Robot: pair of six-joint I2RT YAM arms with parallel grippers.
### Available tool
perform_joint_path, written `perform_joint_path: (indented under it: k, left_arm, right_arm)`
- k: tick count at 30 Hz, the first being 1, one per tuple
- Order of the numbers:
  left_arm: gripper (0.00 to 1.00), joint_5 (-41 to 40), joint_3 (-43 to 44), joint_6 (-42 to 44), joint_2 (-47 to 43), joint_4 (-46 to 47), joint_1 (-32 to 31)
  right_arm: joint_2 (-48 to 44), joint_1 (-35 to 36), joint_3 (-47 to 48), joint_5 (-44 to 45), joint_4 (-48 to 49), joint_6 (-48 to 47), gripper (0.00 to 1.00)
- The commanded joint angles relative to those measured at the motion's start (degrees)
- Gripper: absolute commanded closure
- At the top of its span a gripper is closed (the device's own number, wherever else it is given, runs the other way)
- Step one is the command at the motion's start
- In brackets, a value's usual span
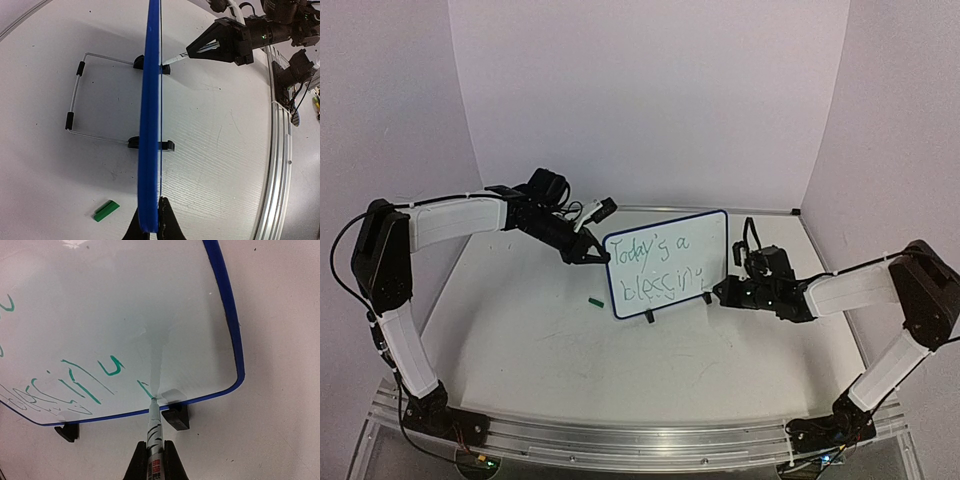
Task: Write a sentence on the whiteboard
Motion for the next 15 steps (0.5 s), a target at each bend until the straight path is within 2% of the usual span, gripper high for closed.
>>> perform_joint_path:
  k: [1,7,15]
  left_arm:
    - [1.0,-2.3,0.0,2.1,-1.3,-0.6,0.0]
    - [1.0,-2.2,0.1,2.1,-1.2,-0.5,0.0]
    - [1.0,-2.2,0.1,2.0,-1.2,-0.5,0.0]
  right_arm:
    - [1.7,-0.2,1.8,-1.0,3.1,0.0,1.0]
    - [0.6,-0.2,1.7,-3.0,3.9,0.4,1.0]
    - [-5.2,-0.3,0.0,-3.3,5.1,2.2,1.0]
